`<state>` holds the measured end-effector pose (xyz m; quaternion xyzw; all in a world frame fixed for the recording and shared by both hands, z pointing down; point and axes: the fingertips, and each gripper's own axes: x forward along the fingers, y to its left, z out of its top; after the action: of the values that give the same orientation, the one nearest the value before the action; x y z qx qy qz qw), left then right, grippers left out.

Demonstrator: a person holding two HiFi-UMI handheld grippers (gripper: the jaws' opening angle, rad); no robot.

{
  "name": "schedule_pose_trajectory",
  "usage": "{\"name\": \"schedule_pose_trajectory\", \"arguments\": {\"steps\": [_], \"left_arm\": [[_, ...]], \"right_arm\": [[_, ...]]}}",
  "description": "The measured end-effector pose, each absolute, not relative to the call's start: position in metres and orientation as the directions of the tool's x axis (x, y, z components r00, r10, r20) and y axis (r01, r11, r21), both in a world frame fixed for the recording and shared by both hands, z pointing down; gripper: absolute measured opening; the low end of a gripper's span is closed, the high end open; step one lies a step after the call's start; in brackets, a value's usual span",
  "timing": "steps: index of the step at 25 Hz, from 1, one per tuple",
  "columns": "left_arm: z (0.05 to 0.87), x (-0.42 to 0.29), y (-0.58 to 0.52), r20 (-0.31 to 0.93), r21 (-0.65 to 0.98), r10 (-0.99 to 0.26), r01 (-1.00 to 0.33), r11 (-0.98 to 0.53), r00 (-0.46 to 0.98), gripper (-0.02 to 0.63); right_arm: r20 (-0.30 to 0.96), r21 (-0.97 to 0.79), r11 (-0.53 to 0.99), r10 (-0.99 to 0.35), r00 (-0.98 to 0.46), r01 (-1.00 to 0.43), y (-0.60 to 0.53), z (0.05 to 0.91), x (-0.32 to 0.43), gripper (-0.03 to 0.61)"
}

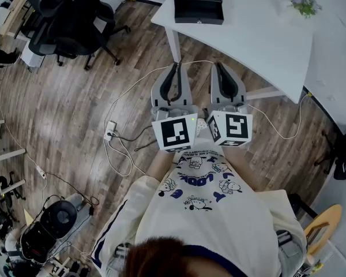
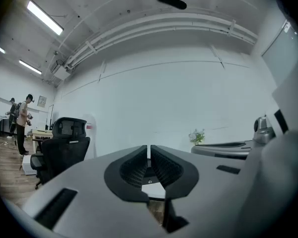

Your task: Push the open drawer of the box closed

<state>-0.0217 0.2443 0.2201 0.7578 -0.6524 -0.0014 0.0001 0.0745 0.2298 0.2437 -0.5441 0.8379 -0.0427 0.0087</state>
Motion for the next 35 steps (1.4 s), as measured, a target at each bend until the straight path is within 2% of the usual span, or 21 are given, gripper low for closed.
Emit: {"name": "schedule_pose_trajectory", "arguments": {"steps": [13, 35], "left_arm": [[0.221, -0.029, 0.236, 0.007, 0.016, -0.989, -0.989, -0.149, 0.149, 0.031], [0.243, -0.057, 0.207, 0.039, 0.006, -0.974, -0.975, -0.223, 0.223, 0.031]], "right_arm": [[0.04, -0.087, 0.414, -0.908, -0.418, -0.906, 0.222, 0.247, 0.065, 0.043], [0.117, -0.13, 0.341, -0.927, -0.356, -0.931, 0.198, 0.278, 0.036, 0.043]]}}
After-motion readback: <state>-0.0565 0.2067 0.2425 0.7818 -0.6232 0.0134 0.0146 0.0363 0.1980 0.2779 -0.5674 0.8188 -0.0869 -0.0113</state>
